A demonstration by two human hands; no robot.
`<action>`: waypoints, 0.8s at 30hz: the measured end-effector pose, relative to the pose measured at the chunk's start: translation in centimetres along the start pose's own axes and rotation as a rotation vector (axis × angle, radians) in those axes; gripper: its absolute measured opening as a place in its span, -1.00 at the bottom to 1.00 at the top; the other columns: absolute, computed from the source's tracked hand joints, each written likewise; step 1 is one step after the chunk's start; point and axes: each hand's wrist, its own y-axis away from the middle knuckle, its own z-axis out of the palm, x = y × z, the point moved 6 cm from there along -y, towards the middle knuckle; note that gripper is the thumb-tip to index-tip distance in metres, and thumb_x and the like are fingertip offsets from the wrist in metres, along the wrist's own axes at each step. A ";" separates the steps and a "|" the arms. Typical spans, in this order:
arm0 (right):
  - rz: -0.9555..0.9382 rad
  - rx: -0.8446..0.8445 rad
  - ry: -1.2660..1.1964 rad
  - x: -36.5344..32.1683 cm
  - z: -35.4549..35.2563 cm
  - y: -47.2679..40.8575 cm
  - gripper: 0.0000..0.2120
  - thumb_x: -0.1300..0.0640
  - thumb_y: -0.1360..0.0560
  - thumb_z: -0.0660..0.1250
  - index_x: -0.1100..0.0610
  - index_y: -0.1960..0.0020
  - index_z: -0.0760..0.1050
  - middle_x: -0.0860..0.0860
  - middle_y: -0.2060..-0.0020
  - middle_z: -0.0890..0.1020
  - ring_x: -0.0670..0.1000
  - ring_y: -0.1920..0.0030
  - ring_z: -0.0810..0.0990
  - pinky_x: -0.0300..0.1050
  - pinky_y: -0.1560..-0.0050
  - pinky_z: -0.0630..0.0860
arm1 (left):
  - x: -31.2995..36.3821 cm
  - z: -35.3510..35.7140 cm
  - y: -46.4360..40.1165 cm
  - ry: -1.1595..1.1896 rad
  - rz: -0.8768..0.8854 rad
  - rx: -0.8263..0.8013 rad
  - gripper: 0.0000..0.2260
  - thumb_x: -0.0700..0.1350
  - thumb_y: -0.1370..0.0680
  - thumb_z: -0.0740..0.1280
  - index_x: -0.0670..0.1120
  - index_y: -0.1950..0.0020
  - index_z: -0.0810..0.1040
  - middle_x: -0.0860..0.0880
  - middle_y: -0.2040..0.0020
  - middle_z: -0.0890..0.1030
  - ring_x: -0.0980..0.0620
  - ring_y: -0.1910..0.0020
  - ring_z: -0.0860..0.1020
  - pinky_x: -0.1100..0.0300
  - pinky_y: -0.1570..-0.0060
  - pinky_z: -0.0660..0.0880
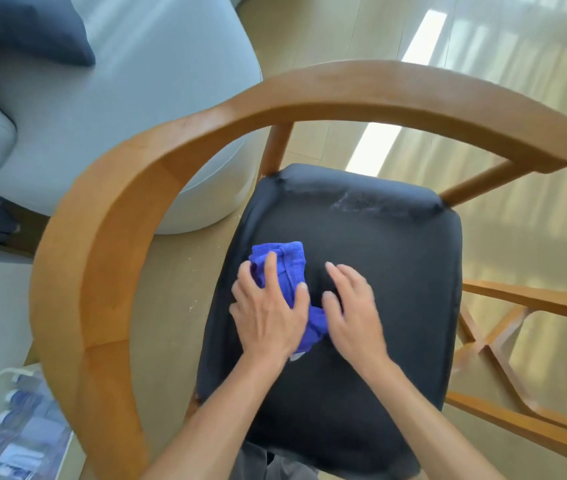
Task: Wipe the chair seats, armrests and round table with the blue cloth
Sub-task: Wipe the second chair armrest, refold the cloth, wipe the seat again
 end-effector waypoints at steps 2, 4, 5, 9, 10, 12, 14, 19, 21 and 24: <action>-0.049 0.168 0.277 2.6 -2.6 -0.5 -0.61 0.23 -0.55 0.29 0.20 -0.37 0.44 0.15 -0.37 0.42 0.17 -0.38 0.38 0.02 -0.37 0.28 | 1.2 2.0 0.4 -0.076 -0.048 -0.064 -0.29 0.26 -0.48 0.25 0.01 -0.53 0.10 -0.24 -0.50 0.05 -0.24 -0.35 0.24 -0.13 -0.16 0.34; -0.050 0.215 0.440 4.6 -3.2 -0.5 -0.61 0.12 -0.58 0.21 0.21 -0.37 0.45 0.20 -0.38 0.40 0.23 -0.40 0.36 0.17 -0.35 0.31 | 1.8 3.4 0.4 -0.107 -0.102 -0.079 -0.24 0.23 -0.47 0.29 -0.05 -0.54 0.09 -0.32 -0.51 0.00 -0.29 -0.34 0.24 -0.13 -0.18 0.32; -0.050 0.198 0.486 5.4 -2.8 -0.4 -0.58 0.06 -0.58 0.14 0.19 -0.38 0.44 0.21 -0.40 0.38 0.24 -0.42 0.33 0.21 -0.36 0.30 | 2.1 3.6 0.1 -0.093 -0.101 -0.055 -0.27 0.17 -0.46 0.35 -0.09 -0.52 0.17 -0.36 -0.48 0.07 -0.31 -0.27 0.31 -0.13 -0.14 0.35; -0.082 0.164 0.599 8.3 -0.8 -0.3 -0.50 -0.04 -0.58 0.05 0.14 -0.45 0.35 0.18 -0.49 0.26 0.18 -0.51 0.17 0.19 -0.47 0.13 | 1.8 3.6 -1.5 -0.018 0.033 0.082 -0.44 -0.18 -0.37 0.46 -0.15 -0.35 0.41 -0.40 -0.31 0.33 -0.32 -0.01 0.45 -0.12 0.04 0.46; -0.086 0.178 0.607 8.7 -0.7 -0.5 -0.50 -0.04 -0.58 0.06 0.13 -0.46 0.34 0.17 -0.50 0.24 0.17 -0.51 0.15 0.18 -0.48 0.11 | 1.5 3.4 -2.1 -0.009 0.072 0.099 -0.45 -0.22 -0.37 0.45 -0.15 -0.34 0.41 -0.39 -0.31 0.33 -0.32 -0.02 0.44 -0.12 0.01 0.45; -0.101 0.198 0.617 9.0 -0.5 -0.6 -0.50 -0.04 -0.58 0.08 0.11 -0.46 0.34 0.16 -0.51 0.22 0.16 -0.52 0.14 0.17 -0.49 0.10 | 1.3 2.7 -3.6 -0.026 0.136 0.148 -0.47 -0.26 -0.37 0.42 -0.16 -0.33 0.42 -0.38 -0.32 0.32 -0.34 -0.06 0.43 -0.14 -0.05 0.43; -0.108 0.197 0.614 9.2 -0.3 -0.5 -0.51 -0.05 -0.58 0.10 0.10 -0.46 0.34 0.16 -0.51 0.22 0.15 -0.52 0.14 0.17 -0.48 0.10 | 1.4 1.8 -5.9 -0.028 0.158 0.183 -0.49 -0.25 -0.41 0.39 -0.15 -0.35 0.40 -0.36 -0.35 0.29 -0.34 -0.13 0.40 -0.16 -0.11 0.40; -0.100 0.241 0.601 9.6 -0.4 -0.3 -0.51 -0.04 -0.56 0.14 0.10 -0.45 0.35 0.16 -0.50 0.24 0.15 -0.52 0.15 0.20 -0.46 0.15 | 5.0 1.0 -12.4 -0.047 0.094 0.243 -0.54 -0.15 -0.51 0.28 -0.09 -0.40 0.31 -0.29 -0.41 0.22 -0.31 -0.21 0.35 -0.15 -0.17 0.37; -0.113 0.263 0.586 9.5 -0.3 -0.5 -0.50 -0.03 -0.55 0.15 0.09 -0.46 0.35 0.16 -0.50 0.25 0.15 -0.52 0.16 0.20 -0.46 0.16 | 10.0 3.2 -12.9 -0.138 0.202 0.233 -0.53 -0.14 -0.51 0.25 -0.09 -0.42 0.30 -0.31 -0.41 0.22 -0.31 -0.16 0.37 -0.14 -0.08 0.37; -0.124 0.273 0.564 9.9 -0.2 -0.6 -0.48 -0.03 -0.53 0.18 0.11 -0.44 0.31 0.20 -0.46 0.30 0.14 -0.52 0.15 0.15 -0.48 0.09 | 20.3 9.5 -9.3 -0.260 0.522 0.116 -0.49 -0.10 -0.48 0.26 -0.01 -0.43 0.29 -0.26 -0.44 0.21 -0.24 -0.12 0.38 -0.05 0.03 0.36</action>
